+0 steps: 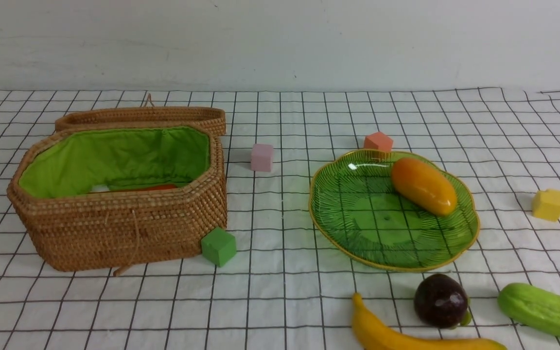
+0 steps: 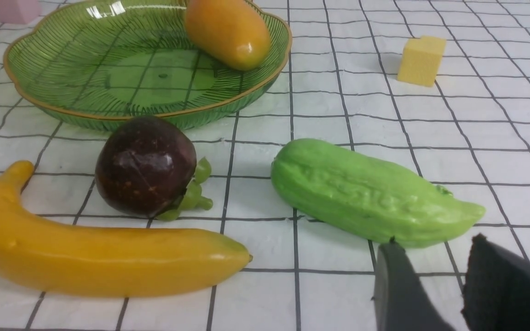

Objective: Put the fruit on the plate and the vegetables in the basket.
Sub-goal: Take a chayote with your right arm and place it on the basket on the left.

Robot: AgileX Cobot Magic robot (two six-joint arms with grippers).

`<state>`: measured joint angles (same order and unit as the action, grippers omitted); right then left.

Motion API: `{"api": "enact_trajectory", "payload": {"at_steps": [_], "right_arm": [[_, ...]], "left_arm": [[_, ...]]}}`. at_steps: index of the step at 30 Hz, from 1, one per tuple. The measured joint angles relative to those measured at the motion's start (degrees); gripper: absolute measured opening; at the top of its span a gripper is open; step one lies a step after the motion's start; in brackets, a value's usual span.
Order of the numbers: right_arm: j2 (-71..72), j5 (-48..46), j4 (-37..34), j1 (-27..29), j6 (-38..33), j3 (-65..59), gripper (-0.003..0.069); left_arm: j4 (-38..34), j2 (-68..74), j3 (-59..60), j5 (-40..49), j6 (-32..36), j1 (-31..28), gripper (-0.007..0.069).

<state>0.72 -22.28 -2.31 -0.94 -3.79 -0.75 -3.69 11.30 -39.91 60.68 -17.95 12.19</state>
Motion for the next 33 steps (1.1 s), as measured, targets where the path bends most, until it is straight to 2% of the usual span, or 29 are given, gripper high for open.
{"api": "enact_trajectory", "payload": {"at_steps": [3, 7, 9, 11, 13, 16, 18, 21, 25, 33], "right_arm": [[0.0, 0.0, 0.0, 0.0, 0.0, 0.0, 0.0244], [0.0, 0.0, 0.0, 0.0, 0.0, 0.0, 0.0244], [0.0, 0.0, 0.0, 0.0, 0.0, 0.0, 0.0244], [0.0, 0.0, 0.0, 0.0, 0.0, 0.0, 0.0244], [0.0, 0.0, 0.0, 0.0, 0.0, 0.0, 0.0244], [0.0, 0.0, 0.0, 0.0, 0.0, 0.0, 0.0244], [0.0, 0.0, 0.0, 0.0, 0.0, 0.0, 0.0244], [0.0, 0.0, 0.0, 0.0, 0.0, 0.0, 0.0244], [0.0, 0.0, 0.0, 0.0, 0.0, 0.0, 0.0244], [0.0, 0.0, 0.0, 0.0, 0.0, 0.0, 0.0244]], "left_arm": [[1.4, 0.0, 0.0, -0.9, 0.1, 0.0, -0.0013], [7.5, 0.0, 1.1, -5.6, 0.4, 0.0, -0.0013], [9.9, -0.2, 3.5, -10.9, 0.4, 0.0, -0.0013], [11.3, -2.5, 9.1, -19.8, 1.1, 0.0, -0.0013], [11.3, -4.5, 12.2, -24.6, 2.3, -0.7, -0.0013], [7.4, -10.1, 21.5, -34.3, 8.7, -5.4, -0.0013], [4.5, -11.8, 26.7, -37.9, 11.9, -6.6, -0.0013], [3.2, -11.9, 32.8, -39.7, 13.2, -5.4, -0.0013], [2.9, -11.9, 40.2, -39.7, 10.3, -4.8, -0.0013], [2.7, -11.9, 41.6, -39.0, 8.4, -4.8, -0.0013]]}}
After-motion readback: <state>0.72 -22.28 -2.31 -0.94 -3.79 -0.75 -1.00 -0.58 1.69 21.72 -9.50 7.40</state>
